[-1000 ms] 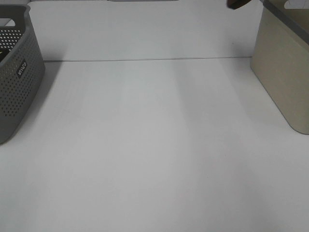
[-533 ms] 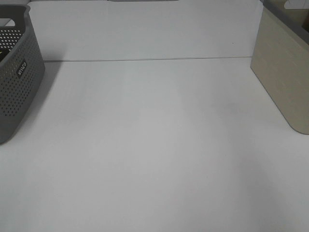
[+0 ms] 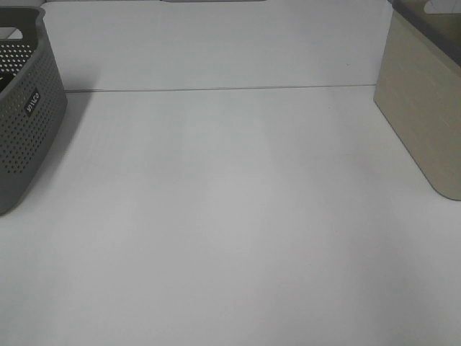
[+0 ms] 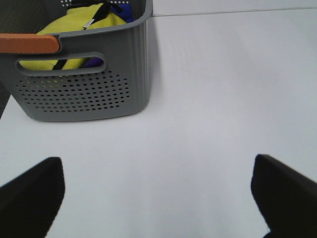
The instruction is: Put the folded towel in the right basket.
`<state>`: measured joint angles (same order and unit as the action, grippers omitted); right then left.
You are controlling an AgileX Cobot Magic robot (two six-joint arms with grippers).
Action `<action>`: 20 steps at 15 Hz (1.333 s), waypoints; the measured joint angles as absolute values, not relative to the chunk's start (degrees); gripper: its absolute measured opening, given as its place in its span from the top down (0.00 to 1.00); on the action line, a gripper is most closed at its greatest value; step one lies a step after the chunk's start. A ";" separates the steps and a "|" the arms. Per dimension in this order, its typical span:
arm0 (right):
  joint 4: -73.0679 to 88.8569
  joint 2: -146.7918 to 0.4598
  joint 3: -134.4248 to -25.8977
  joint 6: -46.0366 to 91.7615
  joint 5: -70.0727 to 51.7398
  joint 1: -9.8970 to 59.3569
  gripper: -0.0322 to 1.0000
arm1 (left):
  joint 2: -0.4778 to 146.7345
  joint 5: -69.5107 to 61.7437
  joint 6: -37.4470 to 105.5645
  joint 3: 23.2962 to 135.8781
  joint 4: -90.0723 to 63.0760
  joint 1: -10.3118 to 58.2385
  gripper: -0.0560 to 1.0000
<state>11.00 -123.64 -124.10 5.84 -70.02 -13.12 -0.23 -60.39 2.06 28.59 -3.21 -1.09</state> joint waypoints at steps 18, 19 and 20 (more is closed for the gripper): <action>6.47 -89.27 -88.87 3.27 -69.79 1.49 0.26 | -0.23 -60.39 2.06 28.59 -3.21 -1.09 0.03; 6.47 -85.94 -81.99 3.27 -69.79 1.49 0.26 | -0.23 -60.39 2.06 28.59 -3.21 -1.09 0.03; 6.47 -82.05 -75.00 2.92 -69.73 1.49 0.26 | -0.23 -60.39 2.06 28.59 -3.21 -1.09 0.03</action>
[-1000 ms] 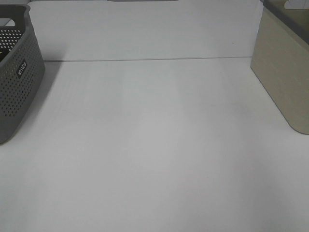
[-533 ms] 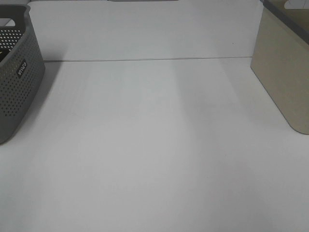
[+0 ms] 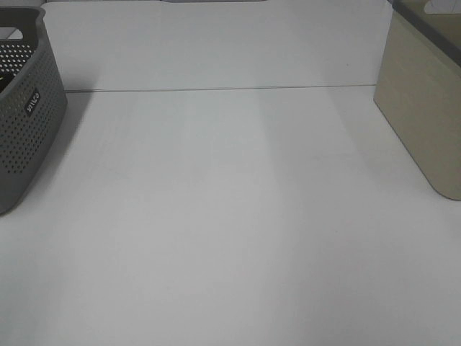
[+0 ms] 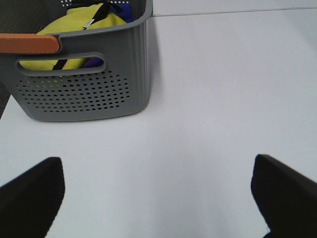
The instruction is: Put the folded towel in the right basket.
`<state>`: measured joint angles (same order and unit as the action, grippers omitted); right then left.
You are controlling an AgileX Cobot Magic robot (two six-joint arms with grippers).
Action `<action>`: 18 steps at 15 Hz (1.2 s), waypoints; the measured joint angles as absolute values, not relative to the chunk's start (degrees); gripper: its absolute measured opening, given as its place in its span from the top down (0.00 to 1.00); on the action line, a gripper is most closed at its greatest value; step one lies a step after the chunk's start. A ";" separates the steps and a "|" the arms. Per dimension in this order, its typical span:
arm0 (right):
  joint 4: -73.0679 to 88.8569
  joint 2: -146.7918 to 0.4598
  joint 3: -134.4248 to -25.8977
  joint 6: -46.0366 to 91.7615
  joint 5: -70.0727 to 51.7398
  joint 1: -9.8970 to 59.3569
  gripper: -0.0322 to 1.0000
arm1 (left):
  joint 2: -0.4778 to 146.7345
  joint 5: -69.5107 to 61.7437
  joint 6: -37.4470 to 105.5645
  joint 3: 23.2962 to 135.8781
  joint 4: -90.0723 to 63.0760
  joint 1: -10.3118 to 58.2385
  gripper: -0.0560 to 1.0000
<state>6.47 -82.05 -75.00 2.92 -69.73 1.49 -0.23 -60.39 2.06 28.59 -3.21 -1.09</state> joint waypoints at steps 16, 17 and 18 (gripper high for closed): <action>6.53 -6.88 -29.28 6.47 -61.19 1.55 0.26 | -0.23 -60.39 2.06 28.59 -3.21 -1.09 0.03; 6.53 -1.20 -29.28 6.47 -61.19 1.55 0.26 | -0.23 -60.39 2.06 28.59 -3.21 -1.09 0.03; 6.53 0.06 -29.28 6.47 -61.19 1.55 0.26 | -0.23 -60.39 2.06 28.59 -3.21 -1.09 0.03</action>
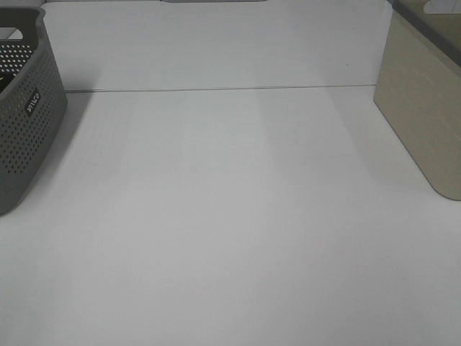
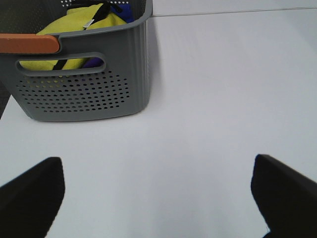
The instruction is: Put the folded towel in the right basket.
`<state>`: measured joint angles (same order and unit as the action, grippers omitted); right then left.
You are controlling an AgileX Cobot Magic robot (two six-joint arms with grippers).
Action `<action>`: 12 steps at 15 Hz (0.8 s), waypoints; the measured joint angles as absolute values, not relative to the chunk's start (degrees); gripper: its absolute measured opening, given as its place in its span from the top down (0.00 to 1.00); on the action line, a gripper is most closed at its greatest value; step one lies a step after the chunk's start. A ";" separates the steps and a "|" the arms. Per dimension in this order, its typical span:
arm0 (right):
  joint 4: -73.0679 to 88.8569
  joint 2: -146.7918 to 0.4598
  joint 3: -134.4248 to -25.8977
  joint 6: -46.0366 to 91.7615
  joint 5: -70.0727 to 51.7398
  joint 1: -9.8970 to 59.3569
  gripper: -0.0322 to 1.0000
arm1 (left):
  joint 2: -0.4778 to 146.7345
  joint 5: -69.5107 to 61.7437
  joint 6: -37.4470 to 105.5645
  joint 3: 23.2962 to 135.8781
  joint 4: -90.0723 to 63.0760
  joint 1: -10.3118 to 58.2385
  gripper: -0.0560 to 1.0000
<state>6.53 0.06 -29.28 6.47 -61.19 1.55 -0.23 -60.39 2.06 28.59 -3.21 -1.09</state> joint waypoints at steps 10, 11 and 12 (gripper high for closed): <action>6.93 0.11 -29.28 6.47 -61.08 1.03 0.26 | -0.23 -60.39 2.06 28.59 -3.21 -1.09 0.03; 6.93 0.29 -29.28 6.47 -61.08 1.03 0.26 | -0.23 -60.39 2.06 28.59 -3.21 -1.09 0.03; 7.10 0.34 -29.28 6.47 -61.08 1.03 0.26 | -0.23 -60.39 2.06 28.59 -3.21 -1.09 0.03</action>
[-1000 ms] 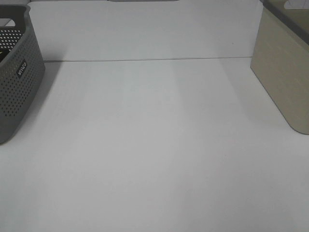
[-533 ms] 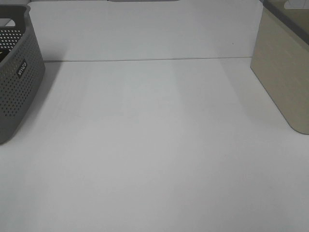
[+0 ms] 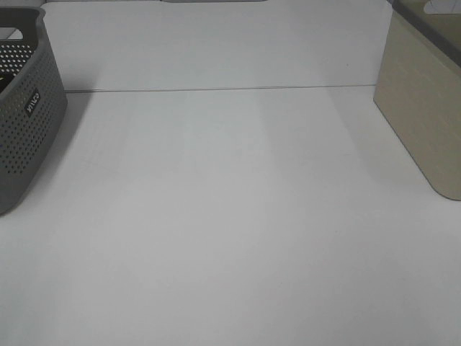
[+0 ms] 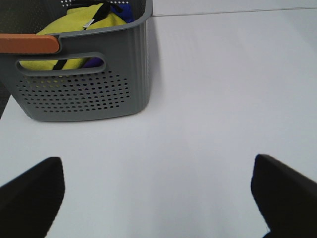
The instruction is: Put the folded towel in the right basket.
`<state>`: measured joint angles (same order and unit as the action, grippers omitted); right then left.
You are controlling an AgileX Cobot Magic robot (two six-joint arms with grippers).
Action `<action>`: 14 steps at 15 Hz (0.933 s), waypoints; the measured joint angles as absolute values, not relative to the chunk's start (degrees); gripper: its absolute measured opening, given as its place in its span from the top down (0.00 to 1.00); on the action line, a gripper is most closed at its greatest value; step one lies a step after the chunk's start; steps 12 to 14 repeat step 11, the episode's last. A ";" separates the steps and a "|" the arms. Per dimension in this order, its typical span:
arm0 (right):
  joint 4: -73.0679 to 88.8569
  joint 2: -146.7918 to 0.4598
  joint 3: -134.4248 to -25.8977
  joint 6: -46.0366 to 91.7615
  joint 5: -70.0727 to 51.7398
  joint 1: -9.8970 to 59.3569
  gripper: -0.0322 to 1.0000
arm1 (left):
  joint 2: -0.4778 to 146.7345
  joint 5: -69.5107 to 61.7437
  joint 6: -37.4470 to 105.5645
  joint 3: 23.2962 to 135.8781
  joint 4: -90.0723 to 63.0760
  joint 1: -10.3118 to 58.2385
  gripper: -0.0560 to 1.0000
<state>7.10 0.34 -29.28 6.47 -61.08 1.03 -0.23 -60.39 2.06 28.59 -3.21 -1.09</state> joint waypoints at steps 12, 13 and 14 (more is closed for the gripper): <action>7.16 0.34 -29.28 6.47 -61.08 1.03 0.26 | -0.23 -60.39 2.06 28.59 -3.21 -1.09 0.03; 7.16 0.34 -29.28 6.47 -61.08 1.03 0.26 | -0.23 -60.39 2.06 28.59 -3.21 -1.09 0.03; 7.16 0.34 -29.28 6.47 -61.08 1.03 0.26 | -0.23 -60.39 2.06 28.59 -3.21 -1.09 0.03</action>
